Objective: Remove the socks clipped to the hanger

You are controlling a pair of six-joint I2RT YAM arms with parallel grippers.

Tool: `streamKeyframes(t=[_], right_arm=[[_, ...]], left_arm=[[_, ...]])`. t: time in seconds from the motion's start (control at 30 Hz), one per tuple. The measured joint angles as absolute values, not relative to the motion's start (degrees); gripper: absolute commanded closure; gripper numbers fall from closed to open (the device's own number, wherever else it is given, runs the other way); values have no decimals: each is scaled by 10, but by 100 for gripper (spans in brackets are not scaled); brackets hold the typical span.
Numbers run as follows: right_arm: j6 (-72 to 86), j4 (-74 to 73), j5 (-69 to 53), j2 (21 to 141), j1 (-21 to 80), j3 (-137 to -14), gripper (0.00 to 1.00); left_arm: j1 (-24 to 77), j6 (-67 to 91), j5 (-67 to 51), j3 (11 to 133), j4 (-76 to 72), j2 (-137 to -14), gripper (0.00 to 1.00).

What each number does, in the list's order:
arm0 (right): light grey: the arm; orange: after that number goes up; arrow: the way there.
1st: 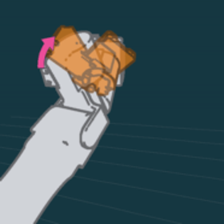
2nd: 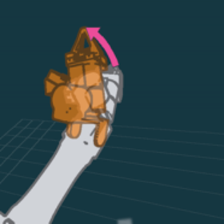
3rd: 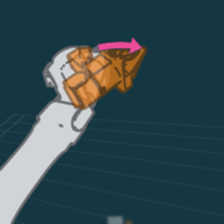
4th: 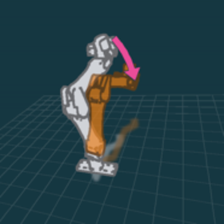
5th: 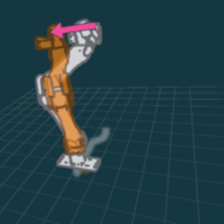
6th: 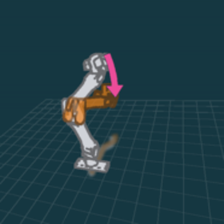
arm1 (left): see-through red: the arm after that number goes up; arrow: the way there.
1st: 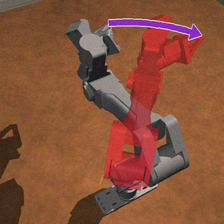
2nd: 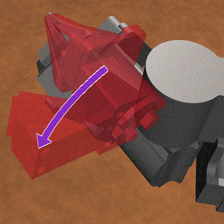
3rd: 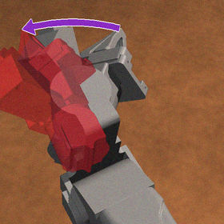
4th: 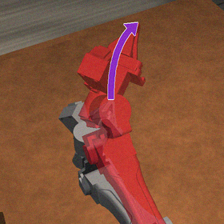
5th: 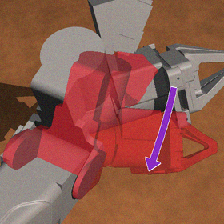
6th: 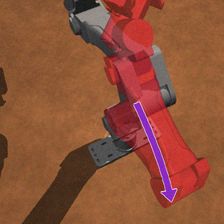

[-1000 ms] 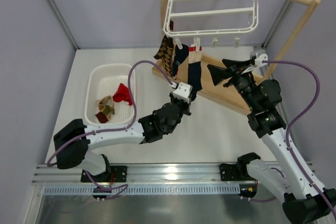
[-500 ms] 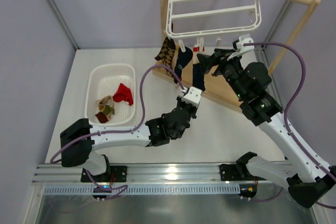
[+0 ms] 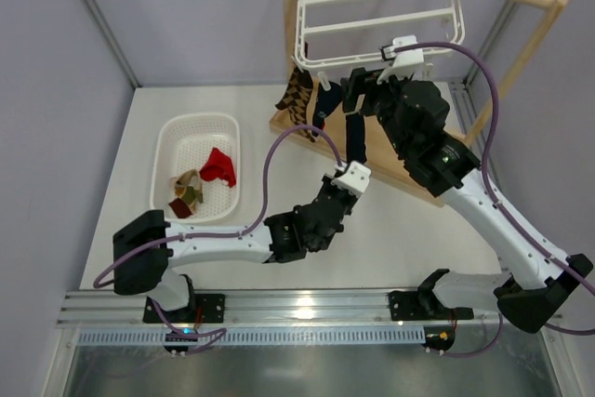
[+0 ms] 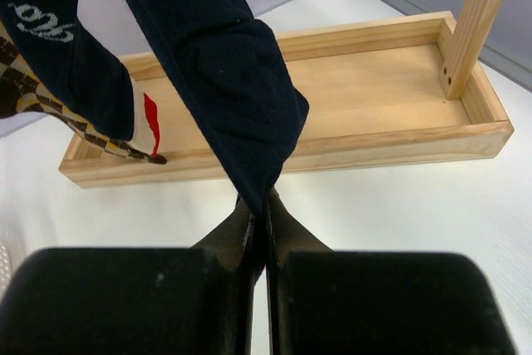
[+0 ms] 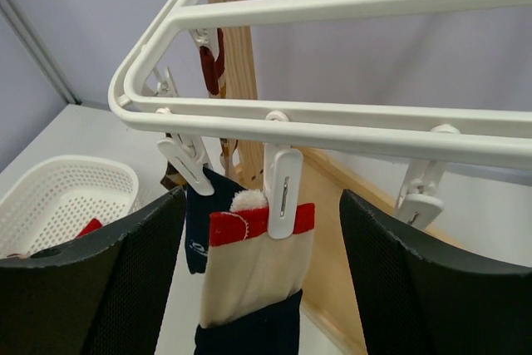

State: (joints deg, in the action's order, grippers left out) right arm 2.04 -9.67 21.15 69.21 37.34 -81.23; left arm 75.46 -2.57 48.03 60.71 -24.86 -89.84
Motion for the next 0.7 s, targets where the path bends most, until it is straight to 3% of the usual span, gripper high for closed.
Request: streamKeyframes(t=[0.7], right_arm=[[-20,-179,351,785,420,-905,25]], left_arm=[[769,-52,472,621,-237,-903,100]])
